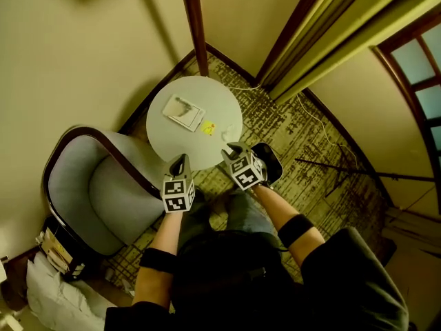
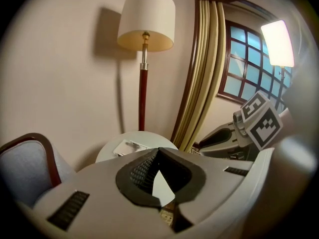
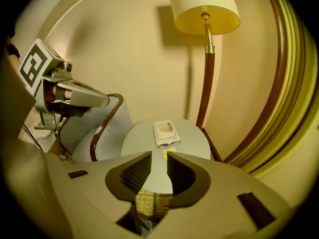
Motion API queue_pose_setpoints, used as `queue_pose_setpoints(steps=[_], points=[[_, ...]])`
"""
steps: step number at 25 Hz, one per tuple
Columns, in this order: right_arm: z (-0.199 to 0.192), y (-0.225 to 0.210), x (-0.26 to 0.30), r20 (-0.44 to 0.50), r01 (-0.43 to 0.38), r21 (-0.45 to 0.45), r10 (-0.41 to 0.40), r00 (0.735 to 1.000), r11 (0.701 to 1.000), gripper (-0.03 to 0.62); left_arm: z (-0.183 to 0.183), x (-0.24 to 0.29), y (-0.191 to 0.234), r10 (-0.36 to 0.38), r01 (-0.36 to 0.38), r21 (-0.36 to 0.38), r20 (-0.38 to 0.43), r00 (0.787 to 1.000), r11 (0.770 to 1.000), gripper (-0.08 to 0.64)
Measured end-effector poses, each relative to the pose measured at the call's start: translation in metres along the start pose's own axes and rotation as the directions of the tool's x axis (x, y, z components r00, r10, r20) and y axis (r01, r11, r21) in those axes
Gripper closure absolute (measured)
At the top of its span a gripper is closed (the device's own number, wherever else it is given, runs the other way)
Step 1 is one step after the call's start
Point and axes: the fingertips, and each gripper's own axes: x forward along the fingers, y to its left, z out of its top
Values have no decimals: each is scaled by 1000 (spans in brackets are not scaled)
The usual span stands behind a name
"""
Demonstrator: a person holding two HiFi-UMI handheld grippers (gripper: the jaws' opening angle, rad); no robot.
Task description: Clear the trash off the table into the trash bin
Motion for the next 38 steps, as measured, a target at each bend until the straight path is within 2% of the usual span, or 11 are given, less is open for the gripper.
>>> queue_pose_setpoints(steps=[3,6,14,21,26,34,38], points=[[-27,-20,22,-52,-6,23,7,999,1000,374,-6,22,-14,-21,21,8,-17,1000,1000,560],[-54,-37,46,-102,-5,56,10,995,998,306,-12,44,-26,-44,45,11,-40,998,999,560],[-105,-75,113,-181,31,112,-10,983,993,202,-21,96,-38,-69,70,13,-61,996,997,560],[-139,-95,157,-236,61,131,-29,971,990,196,-42,126,-33,-50,52,22,-73,996,998,560],[-141,-103,179,-234,53,147,-18,972,988,195,-41,135,-40,-67,67,0,-87,994,998,560],[-146,-105,198,-258,38,126,-5,966,991,199,-53,143,-27,-32,33,8,-102,994,999,560],[-153,-100,203,-283,17,118,17,959,993,241,-54,142,-26,-32,33,-2,-112,993,999,560]])
